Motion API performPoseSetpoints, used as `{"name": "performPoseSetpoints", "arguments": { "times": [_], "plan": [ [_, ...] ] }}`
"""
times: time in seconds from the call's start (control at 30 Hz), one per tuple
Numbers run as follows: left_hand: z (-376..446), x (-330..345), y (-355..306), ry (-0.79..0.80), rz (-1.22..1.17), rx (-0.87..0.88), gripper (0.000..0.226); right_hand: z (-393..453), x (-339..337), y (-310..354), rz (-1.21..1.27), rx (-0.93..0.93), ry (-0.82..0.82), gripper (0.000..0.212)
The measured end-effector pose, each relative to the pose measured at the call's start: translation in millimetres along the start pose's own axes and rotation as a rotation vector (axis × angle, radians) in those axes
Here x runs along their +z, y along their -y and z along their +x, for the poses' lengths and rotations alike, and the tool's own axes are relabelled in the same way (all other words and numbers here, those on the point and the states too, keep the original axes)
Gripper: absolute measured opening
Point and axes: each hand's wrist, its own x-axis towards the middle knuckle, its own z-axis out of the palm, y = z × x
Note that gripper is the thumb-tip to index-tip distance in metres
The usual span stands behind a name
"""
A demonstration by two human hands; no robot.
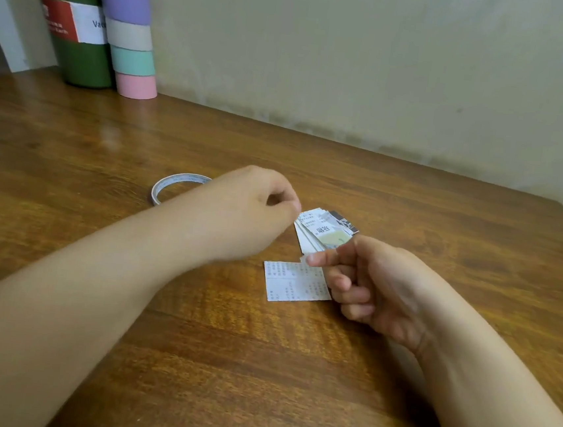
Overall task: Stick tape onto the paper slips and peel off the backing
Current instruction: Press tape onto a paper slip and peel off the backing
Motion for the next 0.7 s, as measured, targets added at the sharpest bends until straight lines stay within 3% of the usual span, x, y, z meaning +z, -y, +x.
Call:
{"name": "performPoseSetpoints", "arguments": {
  "times": [0.1,0.23,0.43,0.7],
  "plan": [
    [-6.9,-0.7,8.5,0.059,0.161,0.166,0.015,-0.7,-0.4,0.7,-0.024,0.034,0.032,0.038],
    [-15.8,15.2,39.4,0.058,0.155,0.431,0.018,-1.8,1.6,0.4,-0.024,0.058,0.064,0.036],
    [-20.3,20.7,57.9,0.069,0.158,0.550,0.026,-3.8,4.3,0.4,-0.058,0.056,0.097,0.035],
    [-18.2,18.4,63.4,0.118,0.131,0.585,0.033,-4.0,5.4,0.1,-0.071,0.062,0.086,0.036]
  ]
}}
